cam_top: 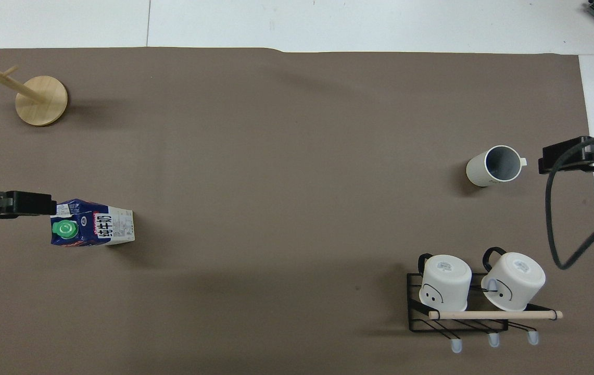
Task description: Place cup and milk on table
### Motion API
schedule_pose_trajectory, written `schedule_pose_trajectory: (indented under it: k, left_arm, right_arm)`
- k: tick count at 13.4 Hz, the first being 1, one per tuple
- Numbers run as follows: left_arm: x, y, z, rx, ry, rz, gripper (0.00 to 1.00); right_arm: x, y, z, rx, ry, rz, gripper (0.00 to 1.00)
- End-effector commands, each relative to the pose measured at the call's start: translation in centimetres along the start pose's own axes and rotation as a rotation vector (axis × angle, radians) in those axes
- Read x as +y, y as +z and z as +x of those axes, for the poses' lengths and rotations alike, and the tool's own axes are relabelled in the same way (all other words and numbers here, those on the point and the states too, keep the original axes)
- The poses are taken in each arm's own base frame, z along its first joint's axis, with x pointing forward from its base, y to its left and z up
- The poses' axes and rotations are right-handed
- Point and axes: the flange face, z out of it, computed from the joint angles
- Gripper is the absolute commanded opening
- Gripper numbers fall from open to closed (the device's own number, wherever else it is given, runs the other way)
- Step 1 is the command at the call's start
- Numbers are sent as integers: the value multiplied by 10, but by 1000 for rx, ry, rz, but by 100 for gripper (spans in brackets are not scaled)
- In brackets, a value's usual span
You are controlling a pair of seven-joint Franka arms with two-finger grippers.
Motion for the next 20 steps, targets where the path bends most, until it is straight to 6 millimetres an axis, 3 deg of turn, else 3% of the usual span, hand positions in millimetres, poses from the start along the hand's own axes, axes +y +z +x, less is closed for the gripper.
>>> schedule_pose_trajectory:
  k: [1,6,10,20]
  left_arm:
    - [-3,-5,-1,-14,-26,20,100]
    - [0,-12,-1,-13,5,80,100]
    - [-13,-12,0,-13,-24,79,100]
    - [-13,-12,0,-13,-23,79,100]
  right_arm:
    - [9,1,-5,1,-22,-9,100]
    - [12,2,-3,2,-12,-4,100]
    - [27,3,0,10,21,5,100]
    - [24,2,5,46,-19,-12,100]
